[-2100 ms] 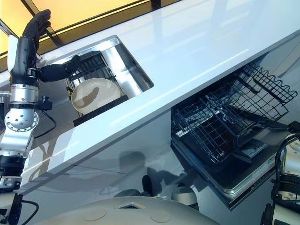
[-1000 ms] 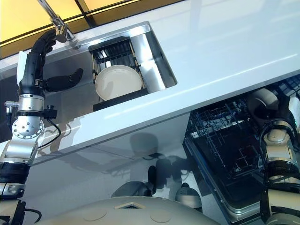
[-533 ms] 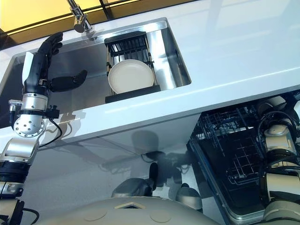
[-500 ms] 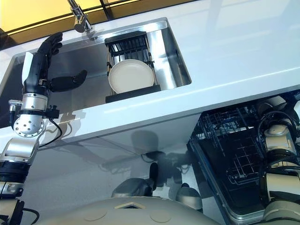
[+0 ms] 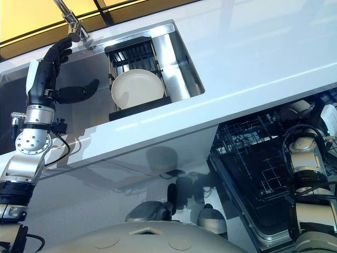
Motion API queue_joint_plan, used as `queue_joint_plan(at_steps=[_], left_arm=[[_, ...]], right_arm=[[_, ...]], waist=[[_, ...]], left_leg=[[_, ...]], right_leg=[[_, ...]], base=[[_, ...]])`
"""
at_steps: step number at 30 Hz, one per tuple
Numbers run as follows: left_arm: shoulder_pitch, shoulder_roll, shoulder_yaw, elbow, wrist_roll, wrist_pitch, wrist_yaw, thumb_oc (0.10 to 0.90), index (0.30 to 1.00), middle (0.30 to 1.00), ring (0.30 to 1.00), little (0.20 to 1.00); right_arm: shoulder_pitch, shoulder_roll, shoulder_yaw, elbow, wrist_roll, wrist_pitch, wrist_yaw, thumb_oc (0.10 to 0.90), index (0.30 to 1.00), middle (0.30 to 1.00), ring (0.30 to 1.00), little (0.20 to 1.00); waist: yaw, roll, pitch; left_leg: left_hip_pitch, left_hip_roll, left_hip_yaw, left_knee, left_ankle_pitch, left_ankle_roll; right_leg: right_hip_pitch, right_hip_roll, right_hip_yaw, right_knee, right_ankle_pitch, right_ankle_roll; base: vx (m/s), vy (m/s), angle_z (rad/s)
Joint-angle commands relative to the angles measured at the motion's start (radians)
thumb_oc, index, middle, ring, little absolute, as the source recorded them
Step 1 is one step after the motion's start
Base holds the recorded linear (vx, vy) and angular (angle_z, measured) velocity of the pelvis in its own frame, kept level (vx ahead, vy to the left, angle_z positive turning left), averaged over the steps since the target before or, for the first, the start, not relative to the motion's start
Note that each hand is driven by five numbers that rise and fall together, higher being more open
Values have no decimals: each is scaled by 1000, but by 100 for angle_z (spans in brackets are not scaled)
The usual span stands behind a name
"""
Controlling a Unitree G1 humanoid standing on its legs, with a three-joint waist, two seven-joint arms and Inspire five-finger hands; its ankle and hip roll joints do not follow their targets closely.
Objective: Pick up plates and place into dishwasher.
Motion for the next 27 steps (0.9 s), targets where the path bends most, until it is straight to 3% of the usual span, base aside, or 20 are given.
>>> queue_joint_plan(at_steps=[1, 7, 20, 27], left_arm=[[-80, -2, 67, -30, -14, -106, 55, 800, 900, 900, 900, 900], [-91, -11, 62, -19, 9, -117, 67, 800, 900, 900, 900, 900], [-92, 10, 93, 13, 37, -124, 64, 800, 900, 900, 900, 900], [-104, 33, 112, 31, 84, -91, 38, 800, 900, 900, 900, 900]], right_arm=[[-12, -92, -32, -104, -63, -99, -40, 800, 900, 900, 900, 900], [19, -92, -62, -154, -43, -112, -38, 800, 900, 900, 900, 900], [73, -85, -142, -309, 21, -181, -30, 800, 900, 900, 900, 900], [115, -53, -167, -422, 115, -276, 26, 800, 900, 900, 900, 900]], waist=[[-1, -4, -123], [-9, -22, -150], [-27, -34, -171], [-40, -34, -175]], left_leg=[[40, 3, 17, 85, -203, -24], [59, -2, 57, 62, -215, -10], [84, -10, 94, 39, -235, 11], [82, -15, 104, 43, -243, 22]], right_leg=[[-144, 71, -13, 137, -56, -5], [-135, 60, -2, 101, -34, 16], [-140, 40, 20, 83, -15, 42], [-156, 35, 34, 97, -16, 48]], base=[[-108, 101, -18], [-76, 89, -19], [-55, 88, -10], [-44, 67, -4]])
